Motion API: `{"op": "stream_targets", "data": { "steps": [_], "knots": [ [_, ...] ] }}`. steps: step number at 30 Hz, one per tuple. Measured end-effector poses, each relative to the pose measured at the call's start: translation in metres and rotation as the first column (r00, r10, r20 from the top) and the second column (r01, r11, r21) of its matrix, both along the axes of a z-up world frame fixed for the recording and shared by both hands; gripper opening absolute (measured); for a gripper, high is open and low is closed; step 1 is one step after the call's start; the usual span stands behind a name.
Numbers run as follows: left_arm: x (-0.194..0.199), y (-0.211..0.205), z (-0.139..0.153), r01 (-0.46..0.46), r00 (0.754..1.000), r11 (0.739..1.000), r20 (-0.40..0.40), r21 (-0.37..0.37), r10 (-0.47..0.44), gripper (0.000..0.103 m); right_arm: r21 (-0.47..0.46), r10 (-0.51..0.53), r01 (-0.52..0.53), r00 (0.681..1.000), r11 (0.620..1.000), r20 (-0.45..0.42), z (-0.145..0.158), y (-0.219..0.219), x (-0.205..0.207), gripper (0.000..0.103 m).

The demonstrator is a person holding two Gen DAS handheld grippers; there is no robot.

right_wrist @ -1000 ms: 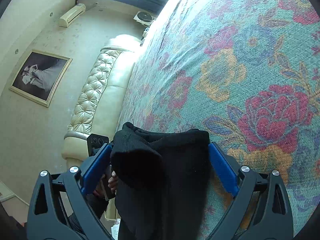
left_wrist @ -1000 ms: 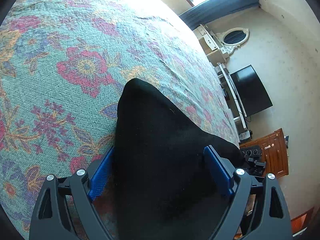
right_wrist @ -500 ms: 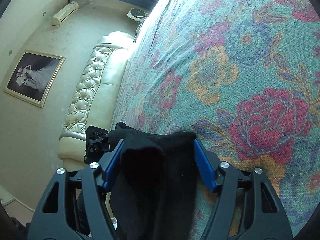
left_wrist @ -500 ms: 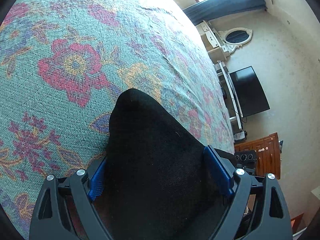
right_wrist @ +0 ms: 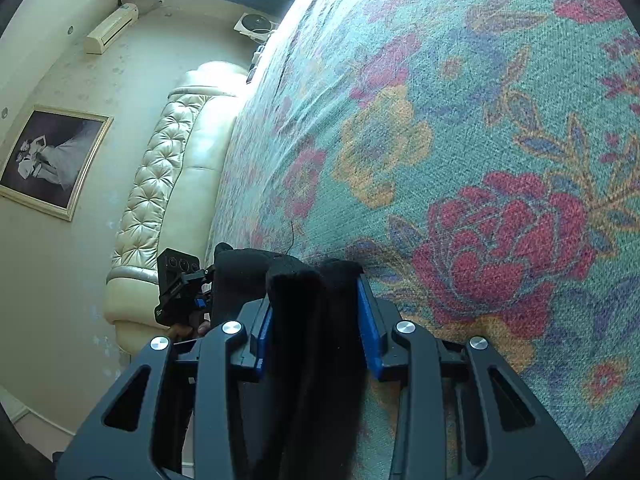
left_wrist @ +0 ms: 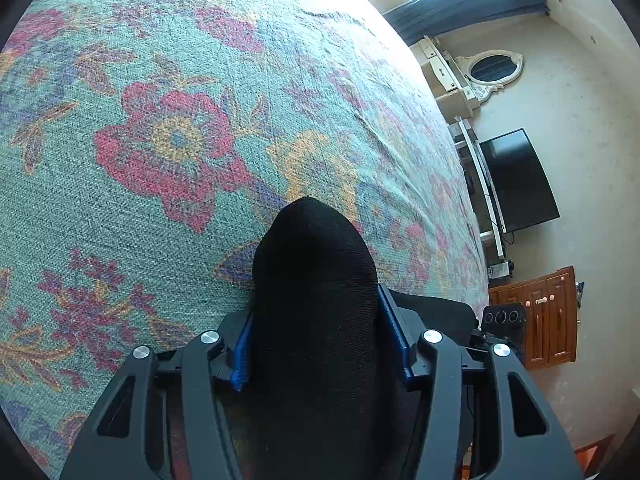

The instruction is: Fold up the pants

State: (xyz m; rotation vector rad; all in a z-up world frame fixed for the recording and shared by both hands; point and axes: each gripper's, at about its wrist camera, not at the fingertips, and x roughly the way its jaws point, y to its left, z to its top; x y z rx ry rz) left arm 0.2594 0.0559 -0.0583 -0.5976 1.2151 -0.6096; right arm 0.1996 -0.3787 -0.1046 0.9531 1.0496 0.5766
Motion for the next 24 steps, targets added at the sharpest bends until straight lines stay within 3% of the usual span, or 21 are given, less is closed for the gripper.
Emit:
{"op": "stream_targets", "data": {
  "steps": [10,20,24],
  "knots": [
    [-0.001,0.009,-0.007,-0.011,1.000,1.000,0.001,-0.020,0.011,0.033,-0.019,-0.005,0.005,1.000,1.000,-0.006,0.001,0.002,0.006,0.030],
    [-0.005,-0.005,0.001,0.006,0.998,1.000,0.060,0.005,-0.007,0.033,0.001,-0.005,0.005,1.000,1.000,0.004,-0.002,-0.003,0.004,0.030],
    [-0.015,-0.009,0.011,0.017,0.993,0.998,0.113,0.055,-0.024,0.042,0.020,-0.020,0.019,0.999,1.000,0.043,0.000,-0.008,-0.003,0.039]
  ]
}}
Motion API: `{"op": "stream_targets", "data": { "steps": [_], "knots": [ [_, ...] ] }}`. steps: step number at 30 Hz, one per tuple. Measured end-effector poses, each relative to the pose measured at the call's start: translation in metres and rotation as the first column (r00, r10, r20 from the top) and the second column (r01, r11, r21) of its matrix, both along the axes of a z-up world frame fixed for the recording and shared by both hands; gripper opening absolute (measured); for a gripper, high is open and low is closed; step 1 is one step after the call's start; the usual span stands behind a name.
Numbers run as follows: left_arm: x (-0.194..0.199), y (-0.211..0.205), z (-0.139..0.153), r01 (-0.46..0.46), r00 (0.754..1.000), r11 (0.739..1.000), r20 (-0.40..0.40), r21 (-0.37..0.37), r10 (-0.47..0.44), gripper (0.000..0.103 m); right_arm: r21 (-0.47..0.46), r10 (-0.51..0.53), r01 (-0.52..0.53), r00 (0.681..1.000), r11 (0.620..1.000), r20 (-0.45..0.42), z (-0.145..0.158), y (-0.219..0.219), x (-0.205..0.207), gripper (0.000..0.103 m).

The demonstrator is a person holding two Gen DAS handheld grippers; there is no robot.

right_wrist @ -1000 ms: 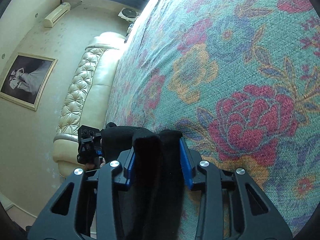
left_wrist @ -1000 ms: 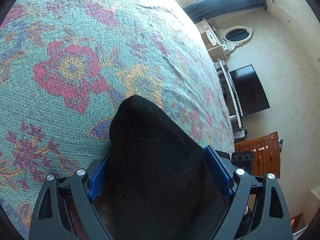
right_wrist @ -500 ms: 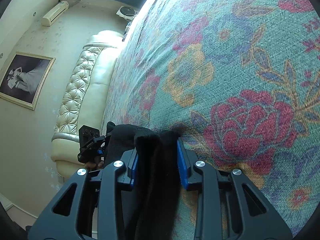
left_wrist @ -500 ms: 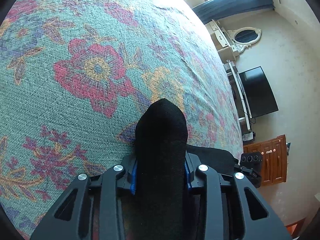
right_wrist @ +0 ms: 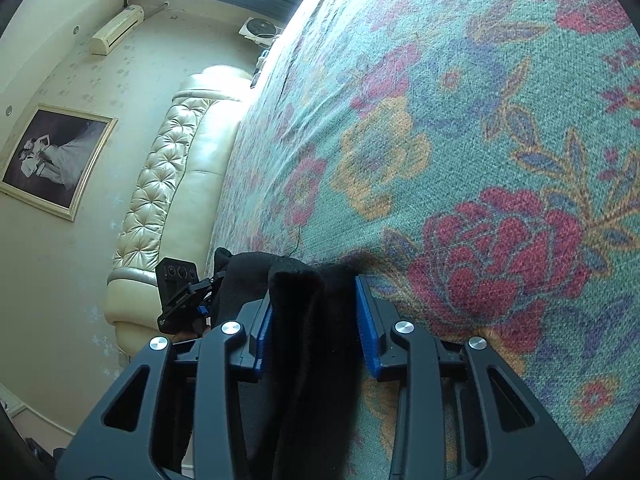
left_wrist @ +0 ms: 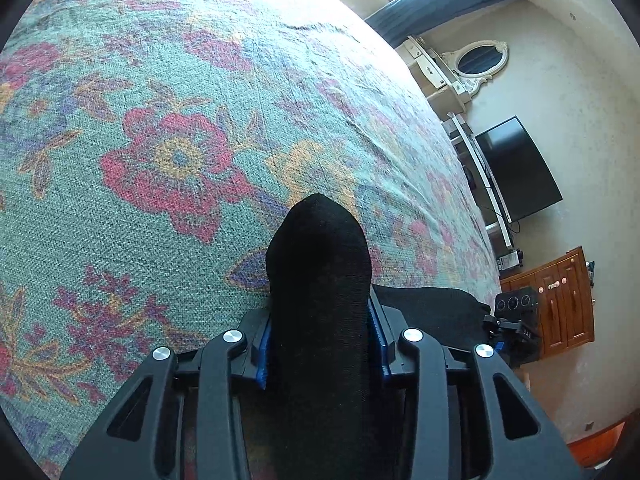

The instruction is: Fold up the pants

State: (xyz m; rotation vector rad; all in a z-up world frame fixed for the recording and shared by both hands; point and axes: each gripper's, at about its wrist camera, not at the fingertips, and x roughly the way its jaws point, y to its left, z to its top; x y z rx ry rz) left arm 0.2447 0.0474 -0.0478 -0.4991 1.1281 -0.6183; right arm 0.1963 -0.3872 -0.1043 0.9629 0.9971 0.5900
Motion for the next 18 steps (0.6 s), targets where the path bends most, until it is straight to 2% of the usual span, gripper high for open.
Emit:
{"op": "stream_targets", "data": {
  "steps": [2,4,5,7,9,14,18],
  "knots": [
    [-0.009,-0.002,0.009,-0.001,0.999,0.999,0.044,0.054,-0.002,0.050,0.026,-0.020,0.020,1.000,0.999,0.015,0.002,-0.007,-0.007,0.045],
    [-0.021,-0.005,0.019,-0.015,0.994,0.990,0.108,0.141,-0.001,0.073,0.080,-0.041,0.039,0.999,0.996,0.024,0.003,-0.015,-0.017,0.055],
    [-0.028,-0.005,0.022,-0.023,0.991,0.984,0.135,0.178,-0.001,0.076,0.100,-0.045,0.042,0.999,0.994,0.026,0.005,-0.018,-0.023,0.061],
    [-0.042,-0.005,0.026,-0.032,0.986,0.974,0.169,0.223,-0.006,0.078,0.114,-0.031,0.027,0.999,0.993,0.034,0.009,-0.020,-0.035,0.070],
    [-0.053,0.000,0.027,-0.055,0.986,0.972,0.166,0.228,0.017,0.082,0.099,-0.002,-0.002,0.999,0.995,0.036,0.013,-0.016,-0.049,0.079],
    [-0.077,0.018,0.019,-0.100,0.992,0.971,0.100,0.217,0.080,0.082,0.057,0.070,-0.072,0.997,0.996,0.038,0.017,0.000,-0.084,0.082],
    [-0.104,0.018,0.019,-0.094,0.991,0.966,0.115,0.242,0.068,0.082,0.017,0.113,-0.114,0.992,0.993,0.047,0.021,0.022,-0.104,0.085]
  ]
}}
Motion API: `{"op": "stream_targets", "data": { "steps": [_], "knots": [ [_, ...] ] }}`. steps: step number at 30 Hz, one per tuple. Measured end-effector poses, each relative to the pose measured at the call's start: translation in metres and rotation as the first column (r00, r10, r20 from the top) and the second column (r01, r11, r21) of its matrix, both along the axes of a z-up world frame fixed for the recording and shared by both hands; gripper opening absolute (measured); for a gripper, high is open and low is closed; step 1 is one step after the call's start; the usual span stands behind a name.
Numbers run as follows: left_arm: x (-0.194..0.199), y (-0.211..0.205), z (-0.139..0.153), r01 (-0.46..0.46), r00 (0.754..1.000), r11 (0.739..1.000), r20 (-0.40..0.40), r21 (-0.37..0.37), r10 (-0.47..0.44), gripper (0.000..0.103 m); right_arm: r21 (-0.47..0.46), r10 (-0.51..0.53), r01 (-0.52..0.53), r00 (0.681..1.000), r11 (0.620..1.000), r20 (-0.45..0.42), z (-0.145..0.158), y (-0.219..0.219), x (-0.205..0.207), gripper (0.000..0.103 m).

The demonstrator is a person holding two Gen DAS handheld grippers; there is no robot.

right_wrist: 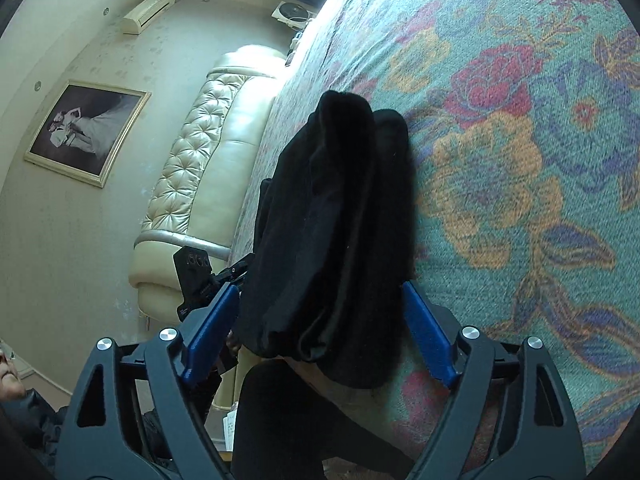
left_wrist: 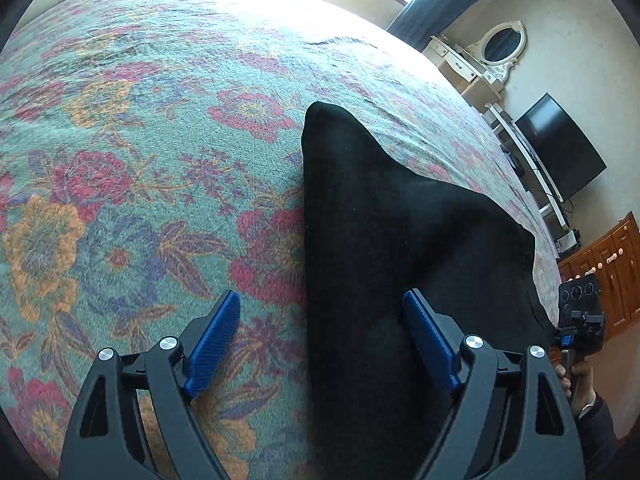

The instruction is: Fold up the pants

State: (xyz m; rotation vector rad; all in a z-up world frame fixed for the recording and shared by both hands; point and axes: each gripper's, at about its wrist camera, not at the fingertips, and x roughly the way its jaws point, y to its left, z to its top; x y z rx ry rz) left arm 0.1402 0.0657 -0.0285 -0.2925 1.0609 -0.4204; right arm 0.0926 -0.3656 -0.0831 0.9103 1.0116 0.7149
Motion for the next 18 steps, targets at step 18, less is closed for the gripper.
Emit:
{"op": "stream_targets", "data": {
  "steps": [18],
  "knots": [
    [-0.026,-0.012,-0.001,0.014,0.996,0.993,-0.091,-0.114,-0.024,0.086,-0.080,0.002,-0.003,1.000,0.997,-0.014,0.002,0.013,-0.009,0.068]
  ]
}}
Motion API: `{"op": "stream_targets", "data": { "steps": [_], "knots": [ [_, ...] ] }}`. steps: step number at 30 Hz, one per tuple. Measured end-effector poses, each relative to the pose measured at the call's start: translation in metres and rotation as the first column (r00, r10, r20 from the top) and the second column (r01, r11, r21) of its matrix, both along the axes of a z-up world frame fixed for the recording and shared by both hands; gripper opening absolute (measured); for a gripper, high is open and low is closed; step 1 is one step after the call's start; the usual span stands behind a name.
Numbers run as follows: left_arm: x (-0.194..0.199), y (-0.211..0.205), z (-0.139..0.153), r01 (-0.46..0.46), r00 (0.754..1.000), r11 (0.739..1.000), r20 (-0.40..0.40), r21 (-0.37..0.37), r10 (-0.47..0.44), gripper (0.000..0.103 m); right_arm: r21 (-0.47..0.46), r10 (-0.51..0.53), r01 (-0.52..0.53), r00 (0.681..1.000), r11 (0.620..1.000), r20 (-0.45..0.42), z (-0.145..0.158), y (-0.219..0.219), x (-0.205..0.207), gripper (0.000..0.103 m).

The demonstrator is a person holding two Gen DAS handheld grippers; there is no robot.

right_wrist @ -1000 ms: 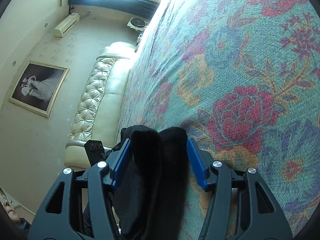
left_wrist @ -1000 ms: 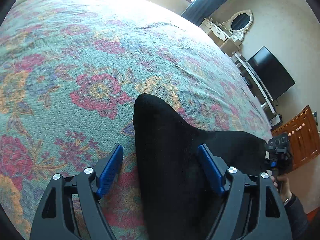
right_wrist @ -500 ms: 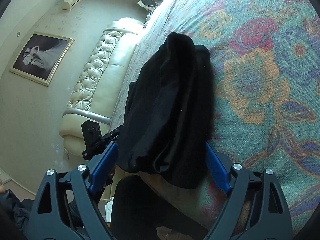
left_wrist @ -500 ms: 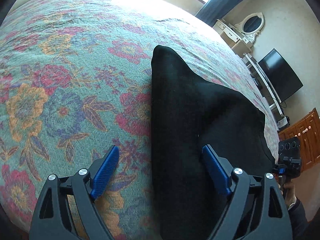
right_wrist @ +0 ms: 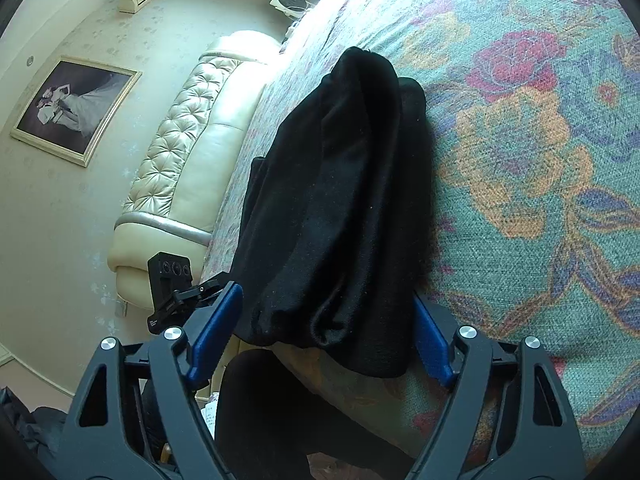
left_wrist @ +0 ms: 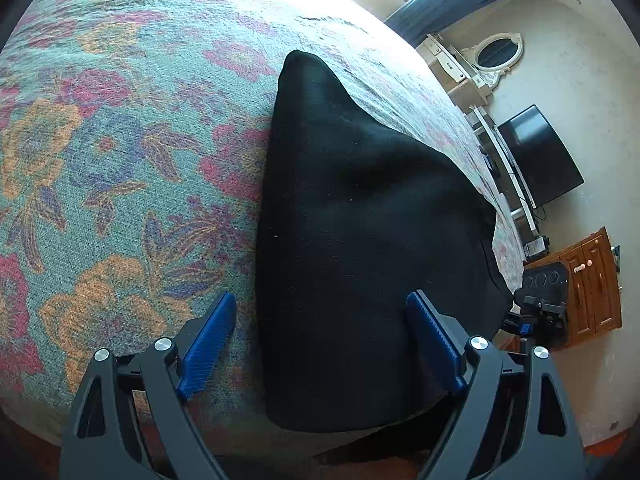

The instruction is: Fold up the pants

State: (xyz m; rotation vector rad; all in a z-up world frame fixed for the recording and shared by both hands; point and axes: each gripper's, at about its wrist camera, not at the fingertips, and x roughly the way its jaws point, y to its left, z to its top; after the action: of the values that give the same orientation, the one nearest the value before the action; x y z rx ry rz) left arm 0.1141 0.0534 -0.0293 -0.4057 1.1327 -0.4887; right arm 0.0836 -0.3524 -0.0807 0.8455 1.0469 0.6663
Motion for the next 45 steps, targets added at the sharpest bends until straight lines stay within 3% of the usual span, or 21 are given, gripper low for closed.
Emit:
{"op": "stream_targets", "data": {
  "steps": [3,8,10,12,14,19,22,25,27,30,32,36,38,42,45],
  "knots": [
    [-0.002,-0.009,0.002,0.024,0.999,0.997,0.041,0.070,-0.027,0.086,0.022,-0.016,0.016,1.000,1.000,-0.023,-0.007,-0.009,-0.001,0.052],
    [-0.003,-0.006,-0.003,0.008,1.000,0.999,0.029,0.034,-0.009,0.086,0.020,-0.010,0.011,0.999,1.000,-0.031,-0.009,-0.011,0.000,0.049],
    [-0.003,-0.005,-0.004,0.011,1.000,1.000,0.026,0.026,-0.012,0.086,0.037,-0.005,0.006,0.999,0.999,-0.032,-0.008,-0.012,0.000,0.053],
    [-0.010,0.005,-0.008,0.017,1.000,1.000,0.018,0.016,-0.017,0.086,0.081,0.011,-0.009,1.000,0.997,-0.030,-0.007,-0.013,0.000,0.066],
    [-0.015,0.010,-0.010,0.030,1.000,1.000,0.008,0.000,-0.030,0.086,0.108,0.019,-0.015,0.999,0.994,-0.037,-0.005,-0.017,0.003,0.072],
    [-0.011,0.019,-0.016,0.027,0.999,0.995,-0.023,-0.096,-0.029,0.087,0.091,-0.047,0.050,0.998,0.995,-0.044,-0.001,-0.030,0.003,0.072],
    [-0.008,0.030,-0.019,0.006,0.999,0.985,-0.044,-0.170,-0.014,0.087,0.139,-0.076,0.085,0.995,0.987,-0.068,-0.008,-0.038,0.001,0.072],
    [-0.009,0.026,-0.019,0.017,0.999,0.989,-0.036,-0.145,-0.022,0.088,0.143,-0.014,0.023,0.998,0.989,-0.067,-0.007,-0.023,0.007,0.078],
    [-0.010,0.019,-0.017,0.021,1.000,0.991,-0.017,-0.134,-0.024,0.091,0.114,0.018,-0.012,0.998,0.993,-0.053,-0.002,-0.012,0.010,0.090],
    [-0.013,0.015,-0.019,0.025,0.999,0.972,-0.026,-0.235,-0.032,0.091,0.087,0.033,-0.028,0.998,0.996,-0.055,0.001,-0.005,0.011,0.090],
    [-0.014,0.013,-0.020,0.022,0.999,0.967,-0.036,-0.254,-0.032,0.091,0.073,0.033,-0.028,0.998,0.997,-0.057,0.000,-0.007,0.008,0.084],
    [-0.015,0.007,-0.020,0.073,0.997,0.977,-0.009,-0.202,-0.076,0.091,-0.021,0.053,-0.055,0.996,0.998,-0.078,-0.006,-0.008,0.002,0.049],
    [-0.015,0.003,-0.020,0.080,0.997,0.982,-0.004,-0.171,-0.081,0.091,-0.054,0.057,-0.062,0.994,0.997,-0.089,-0.008,-0.008,0.001,0.039],
    [-0.018,-0.010,-0.016,0.124,0.992,0.992,0.037,-0.039,-0.123,0.083,-0.031,0.082,-0.085,0.992,0.996,-0.098,-0.016,-0.011,0.003,0.033],
    [-0.018,-0.007,-0.011,0.133,0.990,0.990,0.052,-0.043,-0.131,0.082,-0.020,0.096,-0.098,0.992,0.995,-0.086,-0.010,-0.010,0.006,0.043]
  ]
}}
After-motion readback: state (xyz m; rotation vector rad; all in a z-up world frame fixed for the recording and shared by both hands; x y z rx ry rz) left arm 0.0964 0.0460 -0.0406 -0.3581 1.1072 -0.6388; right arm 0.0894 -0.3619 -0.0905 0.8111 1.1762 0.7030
